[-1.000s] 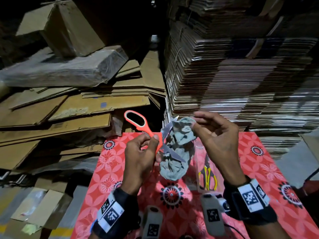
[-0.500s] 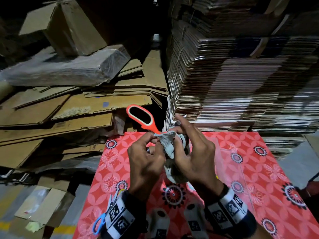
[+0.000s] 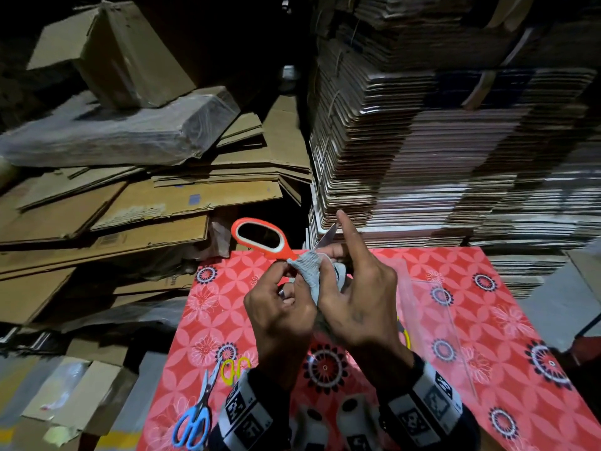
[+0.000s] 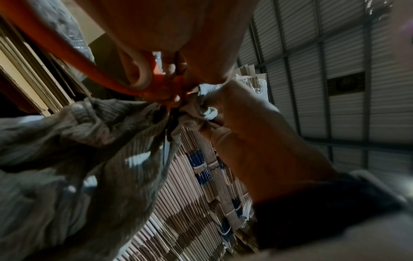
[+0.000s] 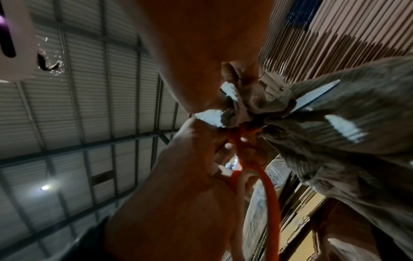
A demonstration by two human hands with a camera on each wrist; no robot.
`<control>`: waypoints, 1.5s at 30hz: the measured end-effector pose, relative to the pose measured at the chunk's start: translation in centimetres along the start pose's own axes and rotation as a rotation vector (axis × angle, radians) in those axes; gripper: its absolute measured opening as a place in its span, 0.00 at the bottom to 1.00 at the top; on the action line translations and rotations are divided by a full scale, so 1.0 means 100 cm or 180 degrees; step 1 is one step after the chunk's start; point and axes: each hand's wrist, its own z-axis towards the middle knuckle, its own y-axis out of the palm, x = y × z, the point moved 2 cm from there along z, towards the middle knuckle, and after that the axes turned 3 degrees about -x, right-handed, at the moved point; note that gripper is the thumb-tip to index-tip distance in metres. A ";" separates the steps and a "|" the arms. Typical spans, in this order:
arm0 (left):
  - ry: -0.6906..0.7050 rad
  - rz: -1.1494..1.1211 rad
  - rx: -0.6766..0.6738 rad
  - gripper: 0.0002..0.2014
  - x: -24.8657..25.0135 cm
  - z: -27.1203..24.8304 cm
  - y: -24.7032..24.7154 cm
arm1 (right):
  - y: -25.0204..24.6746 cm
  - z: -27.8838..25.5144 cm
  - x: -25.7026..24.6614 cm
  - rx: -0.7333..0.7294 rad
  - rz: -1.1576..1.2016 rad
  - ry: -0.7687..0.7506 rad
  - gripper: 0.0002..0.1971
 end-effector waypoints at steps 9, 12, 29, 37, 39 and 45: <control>-0.0058 -0.0273 -0.0173 0.10 0.003 0.001 -0.002 | 0.003 -0.002 0.004 0.0205 0.0176 -0.0364 0.29; -0.0047 -0.0257 -0.0240 0.14 0.005 0.002 -0.004 | 0.003 -0.001 0.006 0.0141 0.0118 -0.0612 0.27; -0.0780 -0.0287 -0.0785 0.09 -0.026 0.012 -0.009 | -0.014 0.015 0.031 -0.0489 0.0929 -0.0107 0.27; -0.0969 -0.0687 -0.0594 0.23 -0.030 0.021 -0.011 | -0.029 0.015 0.029 -0.0479 0.1130 -0.0148 0.25; -0.0953 -0.0704 -0.0593 0.22 -0.027 0.021 -0.011 | -0.030 0.017 0.029 -0.0449 0.1071 -0.0184 0.25; -0.1110 -0.0999 -0.0530 0.15 -0.013 0.022 -0.009 | -0.030 0.028 0.025 -0.0236 0.1038 -0.0269 0.25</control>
